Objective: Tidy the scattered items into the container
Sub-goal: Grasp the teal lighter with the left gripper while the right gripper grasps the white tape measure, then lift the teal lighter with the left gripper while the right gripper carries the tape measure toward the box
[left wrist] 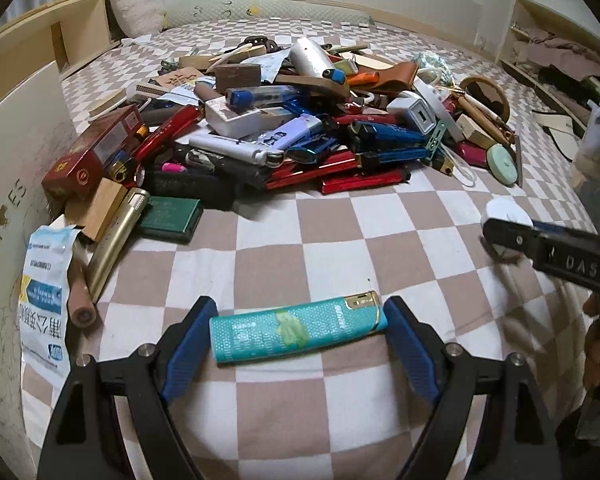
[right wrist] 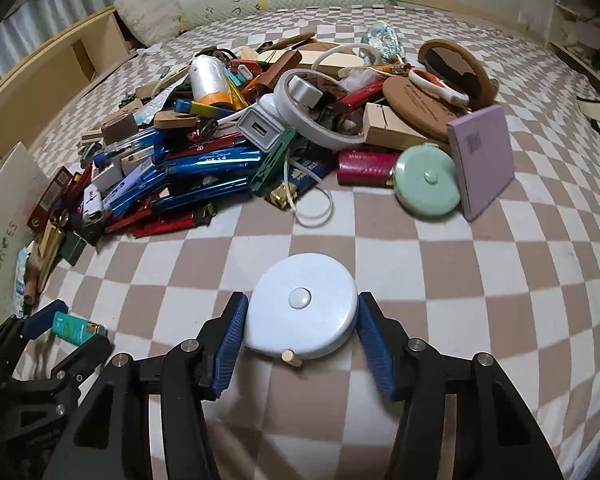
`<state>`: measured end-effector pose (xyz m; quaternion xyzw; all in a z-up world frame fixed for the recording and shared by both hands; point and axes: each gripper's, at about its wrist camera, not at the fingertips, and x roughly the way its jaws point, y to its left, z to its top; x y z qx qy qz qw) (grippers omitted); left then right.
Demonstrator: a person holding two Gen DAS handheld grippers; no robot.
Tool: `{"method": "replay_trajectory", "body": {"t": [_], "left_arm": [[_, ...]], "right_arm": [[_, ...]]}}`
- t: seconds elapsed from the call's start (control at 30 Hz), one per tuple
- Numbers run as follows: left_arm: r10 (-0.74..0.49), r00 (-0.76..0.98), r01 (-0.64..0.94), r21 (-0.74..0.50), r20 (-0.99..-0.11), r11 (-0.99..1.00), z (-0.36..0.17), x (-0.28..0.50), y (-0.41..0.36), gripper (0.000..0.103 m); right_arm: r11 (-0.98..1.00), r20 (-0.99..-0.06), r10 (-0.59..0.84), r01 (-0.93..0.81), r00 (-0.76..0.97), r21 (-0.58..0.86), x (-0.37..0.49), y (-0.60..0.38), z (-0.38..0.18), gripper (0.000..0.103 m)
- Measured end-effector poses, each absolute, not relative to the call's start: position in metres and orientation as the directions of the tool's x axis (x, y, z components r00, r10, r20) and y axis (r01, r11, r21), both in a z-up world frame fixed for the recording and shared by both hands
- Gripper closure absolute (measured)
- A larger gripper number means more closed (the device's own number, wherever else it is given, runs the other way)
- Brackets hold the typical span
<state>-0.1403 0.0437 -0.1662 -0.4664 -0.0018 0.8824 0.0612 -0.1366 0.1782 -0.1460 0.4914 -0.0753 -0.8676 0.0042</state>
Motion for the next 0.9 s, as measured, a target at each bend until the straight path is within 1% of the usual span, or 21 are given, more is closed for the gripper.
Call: {"method": "replay_trajectory", "body": {"t": [0.1, 0.4, 0.53, 0.57, 0.6, 0.73, 0.9], "left_arm": [[0.132, -0.553, -0.101, -0.092, -0.822, -0.991, -0.165, -0.137, 0.041, 0.018], [0.142, -0.554, -0.088, -0.113, -0.82, -0.99, -0.161, -0.127, 0.035, 0.018], [0.146, -0.56, -0.07, -0.129, -0.815, -0.989, -0.157, -0.124, 0.028, 0.018], [0.145, -0.564, -0.065, -0.131, -0.813, -0.989, -0.155, -0.123, 0.026, 0.018], [0.142, -0.569, -0.061, -0.131, -0.81, -0.989, -0.153, -0.122, 0.025, 0.018], [0.14, -0.583, -0.051, -0.136, -0.8, -0.989, -0.145, -0.116, 0.019, 0.018], [0.129, -0.584, -0.044, -0.127, -0.802, -0.991, -0.145, -0.108, 0.014, 0.018]], "right_arm": [[-0.984, -0.85, -0.084, -0.091, -0.52, 0.153, -0.128, 0.175, -0.144, 0.047], [-0.977, -0.844, -0.118, -0.091, -0.524, 0.193, -0.11, 0.159, -0.14, 0.047], [-0.98, -0.838, -0.117, -0.072, -0.532, 0.183, -0.1, 0.149, -0.135, 0.047], [-0.981, -0.837, -0.113, -0.072, -0.536, 0.178, -0.098, 0.147, -0.134, 0.051], [-0.982, -0.834, -0.112, -0.069, -0.54, 0.177, -0.097, 0.144, -0.133, 0.053], [-0.984, -0.825, -0.109, -0.057, -0.555, 0.169, -0.091, 0.136, -0.126, 0.053], [-0.986, -0.846, -0.097, -0.064, -0.525, 0.153, -0.09, 0.133, -0.133, 0.053]]}}
